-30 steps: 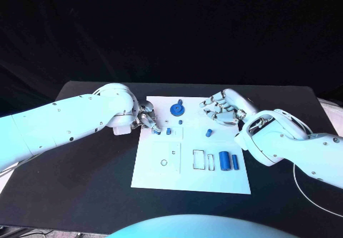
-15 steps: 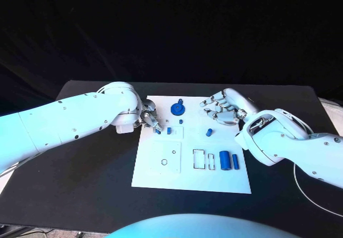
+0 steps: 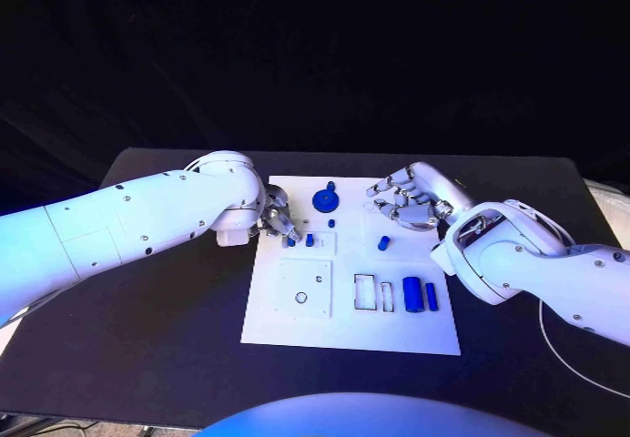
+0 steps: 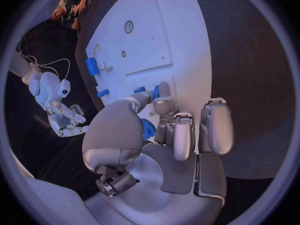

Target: Assemble the parts on the task board

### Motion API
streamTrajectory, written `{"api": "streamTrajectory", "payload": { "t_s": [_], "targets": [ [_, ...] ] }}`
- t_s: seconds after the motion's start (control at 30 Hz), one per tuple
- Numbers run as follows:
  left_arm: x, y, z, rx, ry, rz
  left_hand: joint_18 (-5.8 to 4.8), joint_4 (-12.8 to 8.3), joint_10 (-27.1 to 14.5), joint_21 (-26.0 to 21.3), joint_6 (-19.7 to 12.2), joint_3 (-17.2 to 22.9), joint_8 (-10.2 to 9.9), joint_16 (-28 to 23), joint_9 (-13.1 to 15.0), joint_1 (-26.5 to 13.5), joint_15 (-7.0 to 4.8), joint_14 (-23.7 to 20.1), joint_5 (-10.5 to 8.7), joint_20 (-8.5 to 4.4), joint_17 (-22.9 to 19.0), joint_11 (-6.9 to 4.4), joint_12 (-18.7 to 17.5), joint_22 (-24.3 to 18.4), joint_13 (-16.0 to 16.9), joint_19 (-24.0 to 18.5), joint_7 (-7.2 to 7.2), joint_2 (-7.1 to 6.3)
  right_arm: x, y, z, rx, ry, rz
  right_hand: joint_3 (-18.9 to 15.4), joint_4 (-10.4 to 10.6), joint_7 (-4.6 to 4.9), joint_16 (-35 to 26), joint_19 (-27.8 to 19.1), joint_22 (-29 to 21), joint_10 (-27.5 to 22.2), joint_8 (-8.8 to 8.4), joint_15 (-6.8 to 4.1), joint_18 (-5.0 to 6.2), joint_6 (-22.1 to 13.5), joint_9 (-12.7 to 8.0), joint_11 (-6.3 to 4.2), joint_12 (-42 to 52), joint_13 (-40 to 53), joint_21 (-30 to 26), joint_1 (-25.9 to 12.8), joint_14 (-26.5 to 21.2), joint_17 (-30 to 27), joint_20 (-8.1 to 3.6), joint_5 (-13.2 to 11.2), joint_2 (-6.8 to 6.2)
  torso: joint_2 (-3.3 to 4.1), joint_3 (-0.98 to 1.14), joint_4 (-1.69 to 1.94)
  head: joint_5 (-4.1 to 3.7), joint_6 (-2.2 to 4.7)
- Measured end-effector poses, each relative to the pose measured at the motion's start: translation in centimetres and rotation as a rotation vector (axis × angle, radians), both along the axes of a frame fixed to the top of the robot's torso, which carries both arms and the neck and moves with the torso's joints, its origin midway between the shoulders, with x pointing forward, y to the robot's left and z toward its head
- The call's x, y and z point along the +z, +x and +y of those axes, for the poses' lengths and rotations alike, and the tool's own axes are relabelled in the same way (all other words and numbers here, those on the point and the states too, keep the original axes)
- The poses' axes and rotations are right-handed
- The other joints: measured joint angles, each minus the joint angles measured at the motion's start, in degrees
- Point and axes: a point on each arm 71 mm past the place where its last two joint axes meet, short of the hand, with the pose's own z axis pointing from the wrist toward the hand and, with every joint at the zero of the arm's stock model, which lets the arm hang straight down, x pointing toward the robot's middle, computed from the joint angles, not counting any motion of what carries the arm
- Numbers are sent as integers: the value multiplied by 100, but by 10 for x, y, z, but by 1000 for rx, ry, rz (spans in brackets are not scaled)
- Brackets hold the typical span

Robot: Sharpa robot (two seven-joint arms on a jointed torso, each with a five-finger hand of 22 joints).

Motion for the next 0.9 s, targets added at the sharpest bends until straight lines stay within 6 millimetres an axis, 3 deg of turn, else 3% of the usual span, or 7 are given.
{"api": "streamTrajectory", "payload": {
  "t_s": [0.17,0.27,0.53,0.57,0.8,0.9],
  "targets": [
    [0,0,0,2,4,3,1,-102,0,36,33,-41,-44,0,-21,-58,0,0,-201,0,0,0,26,0,29,0,-32,56,0,0,0,2,-3,3,0,0,0,-12,0,0,0,0,0,0,0,0,0,-15,-8,0,0,0,0,0,0,0,0,-3,2,-5,-2],
    [0,0,0,4,7,4,0,-172,9,36,52,-102,-45,0,-34,-167,0,0,-204,0,0,-9,27,-1,42,0,-50,5,-1,0,0,4,-5,5,0,0,0,-12,0,-1,0,0,0,0,0,0,0,-15,-8,0,0,0,-1,0,0,0,-1,-3,4,-9,-3],
    [-1,1,4,14,16,4,0,128,13,65,151,-762,-78,0,-80,-330,0,0,-278,0,0,-14,48,-1,84,0,-97,-89,-1,0,0,8,-9,10,-16,-16,0,-12,0,-1,-21,0,0,0,0,0,21,-37,-16,-21,0,0,-1,0,0,0,0,-7,3,-13,6],
    [-1,1,5,17,17,3,0,173,13,65,179,-858,-76,0,-85,-390,0,0,-343,0,0,-14,63,-1,88,0,-97,-99,-1,0,0,8,-9,10,-16,-16,0,-12,0,-1,-21,0,0,0,0,0,21,-37,-16,-21,0,0,-1,0,0,0,0,-7,3,-13,8],
    [-1,-2,18,52,10,-18,0,599,38,112,192,-1657,-141,0,-123,-529,-21,-21,-1438,-21,0,-39,72,-1,68,21,-92,-167,-1,0,0,8,-12,12,-16,-16,0,-12,0,-2,-21,0,0,0,0,0,21,-37,-16,-21,0,0,-2,0,0,0,1,-7,2,-30,18],
    [1,-2,26,90,-12,-38,1,773,-69,99,136,-1944,-157,0,-135,-529,-20,-21,-1615,-21,3,0,-79,-1,-102,21,-36,-168,-2,1,0,7,-13,13,-16,-16,0,-12,0,-2,-21,0,0,0,0,0,21,-37,-16,-21,0,0,-1,0,0,0,-2,-8,3,-34,23]
  ]
}}
